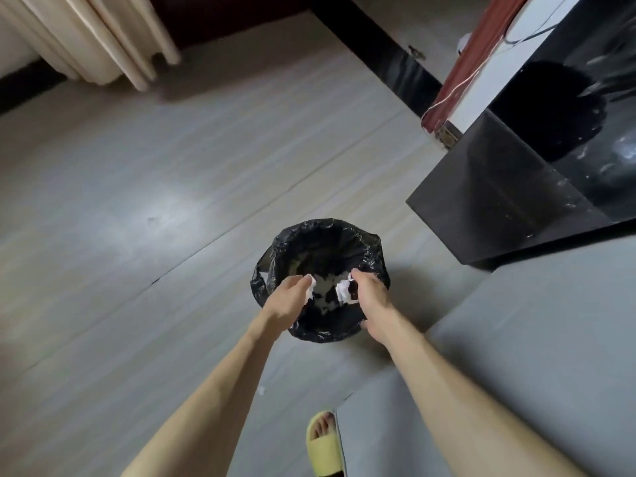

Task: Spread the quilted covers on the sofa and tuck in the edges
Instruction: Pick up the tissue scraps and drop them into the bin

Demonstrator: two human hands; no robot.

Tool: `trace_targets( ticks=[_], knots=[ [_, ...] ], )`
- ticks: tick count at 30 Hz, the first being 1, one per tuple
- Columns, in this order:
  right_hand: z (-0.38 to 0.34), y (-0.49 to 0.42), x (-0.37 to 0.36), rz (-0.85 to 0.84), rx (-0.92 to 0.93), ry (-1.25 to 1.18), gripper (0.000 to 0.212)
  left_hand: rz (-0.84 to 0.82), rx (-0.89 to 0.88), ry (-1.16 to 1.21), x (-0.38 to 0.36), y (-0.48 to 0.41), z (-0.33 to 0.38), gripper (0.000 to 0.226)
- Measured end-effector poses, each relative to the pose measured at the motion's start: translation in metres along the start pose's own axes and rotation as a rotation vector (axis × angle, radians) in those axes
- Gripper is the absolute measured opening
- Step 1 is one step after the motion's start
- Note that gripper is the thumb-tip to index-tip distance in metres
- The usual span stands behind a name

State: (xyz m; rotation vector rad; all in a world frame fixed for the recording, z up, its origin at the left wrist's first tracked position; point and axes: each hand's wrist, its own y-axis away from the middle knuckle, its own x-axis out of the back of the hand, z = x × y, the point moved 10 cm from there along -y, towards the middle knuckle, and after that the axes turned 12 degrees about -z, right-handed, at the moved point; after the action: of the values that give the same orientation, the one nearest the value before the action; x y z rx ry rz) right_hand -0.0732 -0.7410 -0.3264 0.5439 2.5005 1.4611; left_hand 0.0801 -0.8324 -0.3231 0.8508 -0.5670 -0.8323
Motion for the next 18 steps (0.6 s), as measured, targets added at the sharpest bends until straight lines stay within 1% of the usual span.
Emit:
trace_targets(
  ticks=[2, 3, 5, 6, 8, 10, 11, 13, 14, 16, 18],
  knots=[
    [0.002, 0.0, 0.002, -0.007, 0.005, 0.06, 0.03, 0.02, 0.039, -0.096, 0.005, 0.001, -0.006, 0.042],
    [0.003, -0.002, 0.003, -0.002, 0.014, 0.121, 0.029, 0.017, 0.064, -0.139, 0.006, 0.003, -0.01, 0.038],
    [-0.004, 0.005, 0.007, -0.012, 0.052, 0.288, 0.03, -0.026, 0.104, -0.31, 0.002, 0.01, -0.008, 0.019],
    [-0.008, 0.013, 0.01, -0.019, 0.068, 0.372, 0.028, -0.045, 0.115, -0.374, -0.002, 0.016, -0.003, 0.019],
    [-0.015, 0.03, 0.015, -0.023, 0.088, 0.542, 0.03, -0.094, 0.148, -0.486, -0.011, 0.027, 0.002, 0.027],
    [-0.021, 0.046, 0.025, 0.008, 0.101, 0.66, 0.032, -0.125, 0.185, -0.535, -0.019, 0.038, 0.006, 0.034],
    [-0.023, 0.052, 0.028, 0.017, 0.104, 0.708, 0.03, -0.136, 0.184, -0.561, -0.023, 0.041, 0.008, 0.035],
    [-0.029, 0.08, 0.042, 0.015, 0.127, 0.763, 0.017, -0.14, 0.152, -0.63, -0.038, 0.062, 0.027, 0.036],
    [-0.031, 0.094, 0.047, 0.002, 0.136, 0.777, 0.016, -0.125, 0.14, -0.655, -0.044, 0.073, 0.037, 0.036],
    [-0.033, 0.122, 0.06, -0.012, 0.143, 0.821, 0.027, -0.1, 0.123, -0.715, -0.054, 0.093, 0.057, 0.036],
    [-0.037, 0.166, 0.078, 0.007, 0.18, 0.875, 0.03, -0.087, 0.08, -0.796, -0.072, 0.12, 0.082, 0.035]
  ],
)
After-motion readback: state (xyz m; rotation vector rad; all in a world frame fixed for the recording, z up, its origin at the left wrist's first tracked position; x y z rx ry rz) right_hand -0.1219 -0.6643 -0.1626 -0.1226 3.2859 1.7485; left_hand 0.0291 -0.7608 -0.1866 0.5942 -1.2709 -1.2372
